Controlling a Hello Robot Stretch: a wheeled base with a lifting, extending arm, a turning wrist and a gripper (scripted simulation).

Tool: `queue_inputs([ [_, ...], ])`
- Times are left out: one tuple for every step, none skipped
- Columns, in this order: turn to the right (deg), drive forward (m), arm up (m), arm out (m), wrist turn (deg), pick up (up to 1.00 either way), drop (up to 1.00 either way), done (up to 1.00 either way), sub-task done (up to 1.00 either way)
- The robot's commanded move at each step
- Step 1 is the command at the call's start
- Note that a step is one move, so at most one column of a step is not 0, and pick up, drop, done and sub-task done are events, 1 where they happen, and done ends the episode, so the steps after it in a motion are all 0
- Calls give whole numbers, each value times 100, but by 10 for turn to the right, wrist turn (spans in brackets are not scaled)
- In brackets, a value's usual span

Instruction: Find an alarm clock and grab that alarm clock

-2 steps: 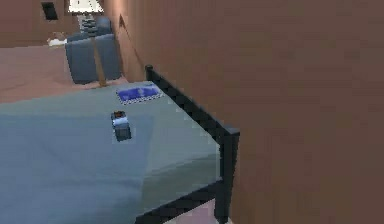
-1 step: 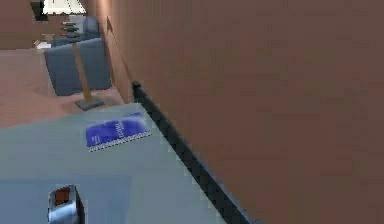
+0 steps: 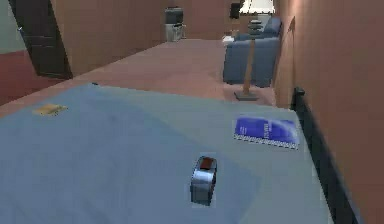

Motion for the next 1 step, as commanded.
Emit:
queue_inputs([
  [-450,0,0,0,0,0,0,0,0],
])
